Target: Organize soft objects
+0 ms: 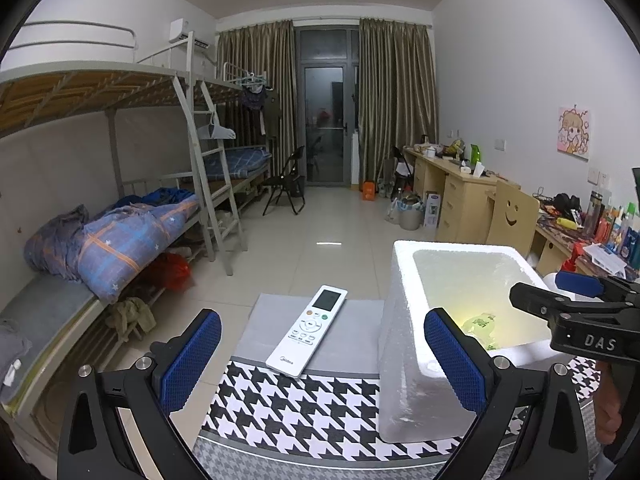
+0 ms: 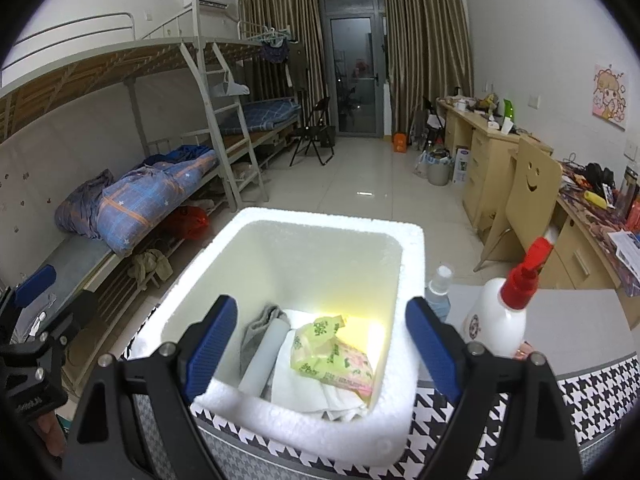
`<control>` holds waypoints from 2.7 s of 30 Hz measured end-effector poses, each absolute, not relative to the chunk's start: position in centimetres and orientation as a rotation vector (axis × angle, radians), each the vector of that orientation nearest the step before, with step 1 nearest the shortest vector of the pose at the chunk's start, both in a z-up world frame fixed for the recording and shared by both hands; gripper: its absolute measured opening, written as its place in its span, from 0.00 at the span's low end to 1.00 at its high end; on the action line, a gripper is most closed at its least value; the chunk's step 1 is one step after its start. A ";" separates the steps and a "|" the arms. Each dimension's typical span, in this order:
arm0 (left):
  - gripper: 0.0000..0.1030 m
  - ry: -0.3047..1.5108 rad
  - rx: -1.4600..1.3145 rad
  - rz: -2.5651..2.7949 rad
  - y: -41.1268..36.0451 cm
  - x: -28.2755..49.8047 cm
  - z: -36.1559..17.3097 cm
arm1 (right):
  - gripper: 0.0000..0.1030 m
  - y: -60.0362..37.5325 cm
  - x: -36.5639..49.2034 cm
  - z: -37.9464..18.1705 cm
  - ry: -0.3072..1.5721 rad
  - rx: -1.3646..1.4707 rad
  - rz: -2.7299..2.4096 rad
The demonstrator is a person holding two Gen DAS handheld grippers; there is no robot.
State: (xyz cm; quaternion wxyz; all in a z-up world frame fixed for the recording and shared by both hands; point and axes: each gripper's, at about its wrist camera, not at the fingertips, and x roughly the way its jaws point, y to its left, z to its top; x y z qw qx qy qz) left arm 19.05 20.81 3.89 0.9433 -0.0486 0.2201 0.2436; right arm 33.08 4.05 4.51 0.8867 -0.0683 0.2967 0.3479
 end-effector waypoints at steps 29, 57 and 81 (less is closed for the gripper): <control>0.99 0.397 -0.073 0.406 14.0 13.9 6.4 | 0.87 -2.6 26.2 7.2 0.492 -0.127 0.709; 0.99 0.248 -0.034 0.339 8.3 6.3 7.7 | 0.87 -9.8 17.8 6.5 0.333 -0.075 0.718; 0.99 0.166 -0.028 0.332 6.3 3.0 5.7 | 0.87 -12.7 13.5 3.8 0.281 -0.058 0.707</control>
